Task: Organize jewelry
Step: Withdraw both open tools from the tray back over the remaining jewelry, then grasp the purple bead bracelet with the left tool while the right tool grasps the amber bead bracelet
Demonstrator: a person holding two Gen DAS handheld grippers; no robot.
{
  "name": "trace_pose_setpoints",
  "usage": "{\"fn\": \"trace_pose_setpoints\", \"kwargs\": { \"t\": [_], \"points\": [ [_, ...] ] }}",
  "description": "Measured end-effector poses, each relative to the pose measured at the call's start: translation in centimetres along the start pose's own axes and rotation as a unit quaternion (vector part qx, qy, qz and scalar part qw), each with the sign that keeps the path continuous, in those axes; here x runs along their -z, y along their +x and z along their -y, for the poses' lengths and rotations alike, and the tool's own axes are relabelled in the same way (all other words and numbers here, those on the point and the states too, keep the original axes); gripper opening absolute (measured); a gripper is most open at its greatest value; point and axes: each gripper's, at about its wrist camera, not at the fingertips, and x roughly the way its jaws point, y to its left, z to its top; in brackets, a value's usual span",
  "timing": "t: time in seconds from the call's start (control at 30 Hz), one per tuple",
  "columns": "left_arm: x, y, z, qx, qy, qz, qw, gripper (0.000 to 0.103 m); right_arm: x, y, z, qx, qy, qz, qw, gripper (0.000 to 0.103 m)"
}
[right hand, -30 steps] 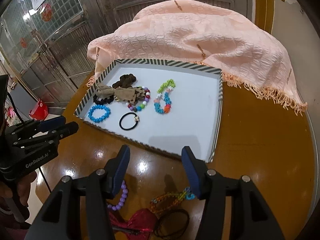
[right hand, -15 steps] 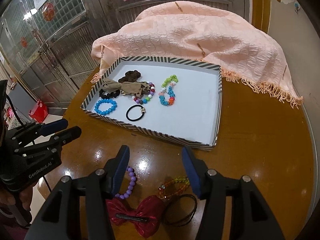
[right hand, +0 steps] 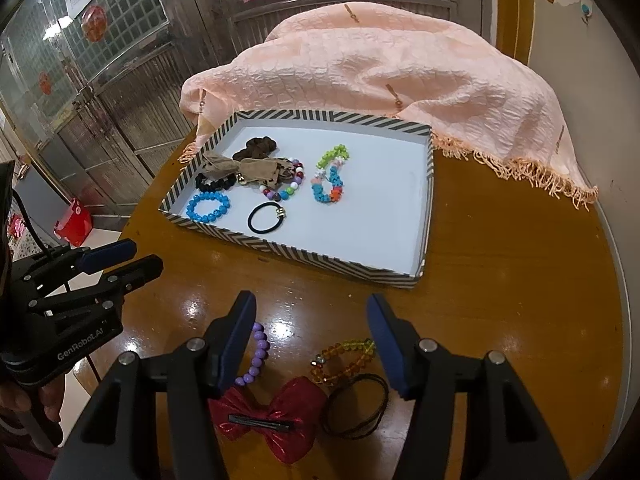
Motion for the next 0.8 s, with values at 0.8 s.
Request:
{"fn": "trace_pose_setpoints", "kwargs": {
  "t": [0.8],
  "points": [
    [2.6, 4.5, -0.9, 0.074, -0.037, -0.1, 0.9916, 0.028, 3.4, 3.8, 4.2, 0.028, 0.01, -0.071, 0.997, 0.053]
  ]
}}
